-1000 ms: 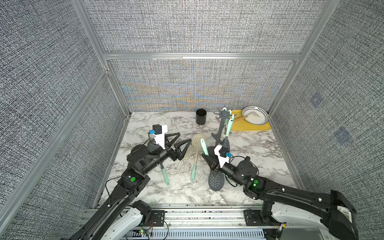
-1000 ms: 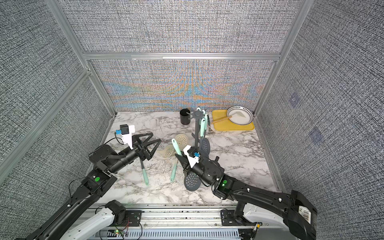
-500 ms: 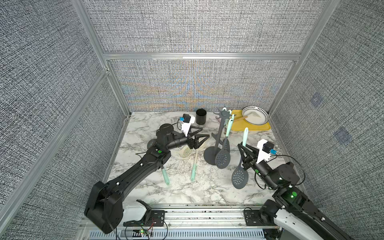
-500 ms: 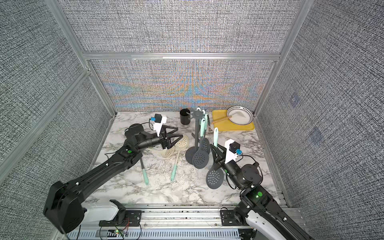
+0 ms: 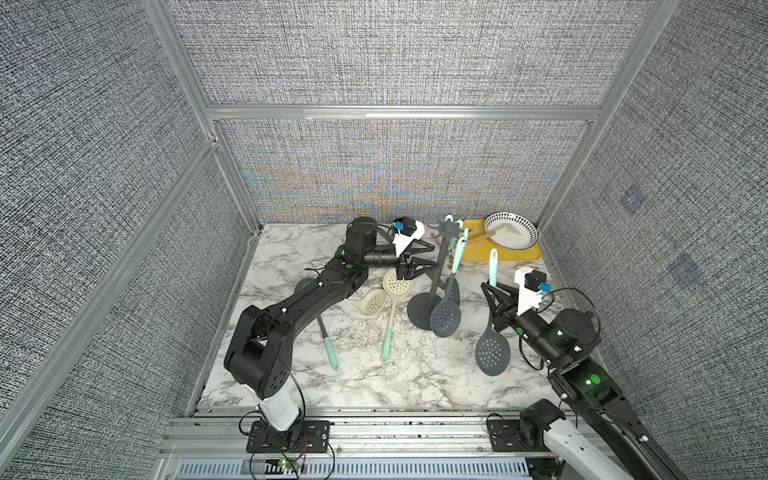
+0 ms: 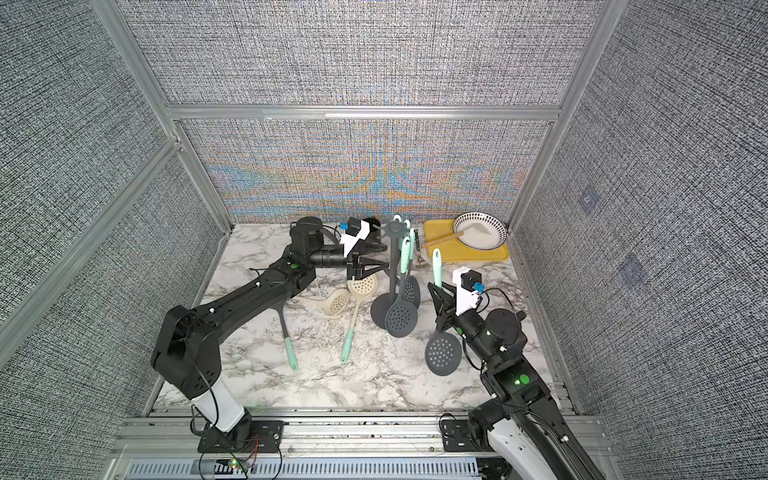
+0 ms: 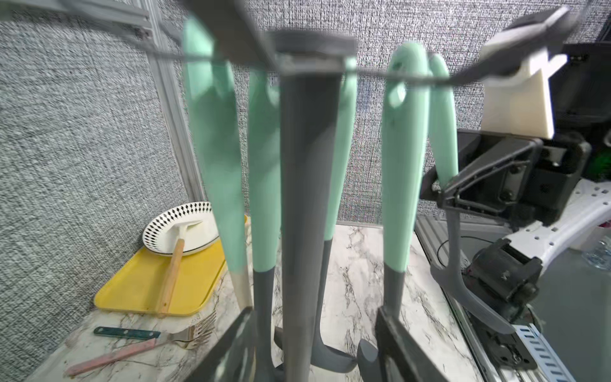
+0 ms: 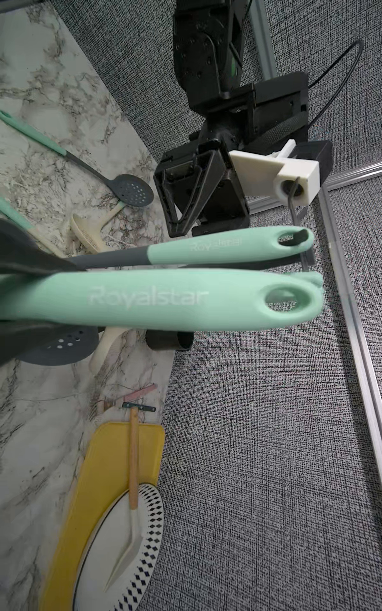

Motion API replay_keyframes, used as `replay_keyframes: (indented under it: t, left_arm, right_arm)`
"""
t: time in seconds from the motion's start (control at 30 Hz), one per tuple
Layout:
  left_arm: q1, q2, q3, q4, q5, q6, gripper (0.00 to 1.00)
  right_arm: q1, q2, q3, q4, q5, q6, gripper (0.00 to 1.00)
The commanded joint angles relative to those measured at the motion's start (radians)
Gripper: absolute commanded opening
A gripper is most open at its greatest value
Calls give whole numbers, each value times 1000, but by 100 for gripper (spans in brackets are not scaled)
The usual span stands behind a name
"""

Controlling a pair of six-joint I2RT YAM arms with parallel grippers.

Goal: Hang the skimmer on the kitchen utensil rack
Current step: Adjust the rack at the center of the board.

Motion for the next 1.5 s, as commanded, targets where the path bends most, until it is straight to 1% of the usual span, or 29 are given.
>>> replay_keyframes:
  t: [0.0, 0.07, 0.13, 0.2, 0.33, 0.47, 0.57, 0.67, 0.73, 0.8, 0.9, 1.0, 1.1, 1.2, 1.27, 1.4, 1.47]
  left_arm:
    - [-2, 49, 42, 23, 95, -18, 51]
    - [-7, 78, 67, 29, 120, -39, 49]
    - [-15, 98, 86, 29, 137, -48, 49]
    - [-21, 114, 102, 27, 152, -51, 49]
    - [-29, 138, 117, 26, 172, -54, 43]
    - [-30, 153, 131, 24, 189, -59, 33]
    - [-30, 158, 139, 24, 194, -63, 31]
    - [-33, 163, 144, 24, 194, -65, 31]
    - [-36, 168, 151, 18, 194, -65, 38]
    - [-35, 175, 159, 11, 190, -65, 39]
    - [-37, 187, 171, 3, 188, -64, 39]
    - [-36, 197, 179, 6, 190, -68, 36]
    - [-36, 201, 165, 50, 192, -87, 36]
    - [-37, 198, 129, 132, 184, -130, 41]
    - [-37, 198, 119, 149, 178, -139, 43]
    - [-37, 207, 104, 183, 180, -160, 44]
    - [-37, 216, 98, 203, 181, -174, 42]
  right_arm:
    - [-114, 35, 2, 97, -247, 79, 0]
    - [-183, 59, 0, 134, -339, 117, 0]
    - [-213, 69, -4, 150, -373, 131, 0]
    - [-224, 71, -10, 155, -382, 130, 0]
    - [-230, 58, -24, 153, -384, 128, 0]
    - [-233, 45, -30, 134, -380, 118, 0]
    - [-235, 41, -30, 123, -377, 110, 0]
    - [-235, 40, -31, 119, -376, 107, 0]
    - [-236, 42, -29, 115, -377, 106, 0]
    - [-236, 40, -31, 114, -378, 105, 0]
    - [-236, 36, -30, 108, -377, 102, 0]
    - [-237, 30, -35, 107, -377, 102, 0]
    - [-236, 27, -38, 107, -376, 105, 0]
    - [-237, 28, -38, 107, -378, 102, 0]
    - [-236, 33, -38, 107, -380, 100, 0]
    - [-238, 40, -35, 106, -382, 99, 0]
    - [-238, 40, -35, 106, -383, 99, 0]
